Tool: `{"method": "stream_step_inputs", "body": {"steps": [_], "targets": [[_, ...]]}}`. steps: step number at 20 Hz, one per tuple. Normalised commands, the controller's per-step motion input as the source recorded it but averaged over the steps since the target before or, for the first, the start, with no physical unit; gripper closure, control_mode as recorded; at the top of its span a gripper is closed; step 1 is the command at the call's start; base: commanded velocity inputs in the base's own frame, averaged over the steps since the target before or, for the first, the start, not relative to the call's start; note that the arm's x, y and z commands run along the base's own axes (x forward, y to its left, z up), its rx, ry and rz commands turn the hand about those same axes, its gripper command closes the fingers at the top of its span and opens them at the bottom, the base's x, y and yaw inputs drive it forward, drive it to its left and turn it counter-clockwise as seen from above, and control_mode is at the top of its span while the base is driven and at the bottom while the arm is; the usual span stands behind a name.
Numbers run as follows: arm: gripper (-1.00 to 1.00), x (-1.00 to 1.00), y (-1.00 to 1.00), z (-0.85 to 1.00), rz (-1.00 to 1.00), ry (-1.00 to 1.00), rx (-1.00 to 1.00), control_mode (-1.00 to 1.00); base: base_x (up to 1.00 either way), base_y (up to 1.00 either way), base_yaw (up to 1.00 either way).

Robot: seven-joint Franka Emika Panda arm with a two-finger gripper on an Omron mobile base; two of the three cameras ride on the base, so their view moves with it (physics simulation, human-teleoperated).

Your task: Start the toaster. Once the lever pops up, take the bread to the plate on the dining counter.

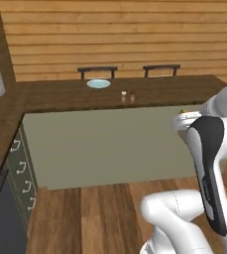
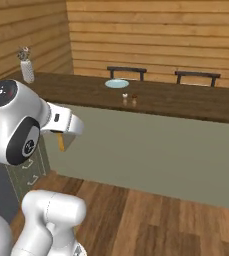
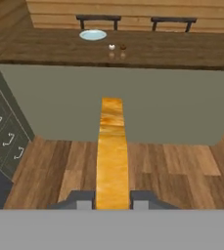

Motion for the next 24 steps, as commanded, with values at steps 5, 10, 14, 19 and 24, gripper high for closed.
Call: {"method": "stream_step_inputs", "body": {"steps": [5, 10, 14, 19, 24], "targets": [[1.00, 0.00, 0.00, 0.00, 0.00, 0.00, 0.00, 1.00, 0.63, 0.34, -0.01], [1.00, 0.00, 0.00, 0.00, 0.00, 0.00, 0.00, 1.00, 0.73, 0.44, -0.16], [1.00, 0.00, 0.00, 0.00, 0.00, 0.00, 0.00, 1.00, 0.86, 0.56, -0.18], [1.00, 0.00, 0.00, 0.00, 0.00, 0.00, 0.00, 1.00, 0.84, 0.56, -0.17], [1.00, 0.00, 0.00, 0.00, 0.00, 0.00, 0.00, 1.00, 0.75, 0.19, -0.11]]}}
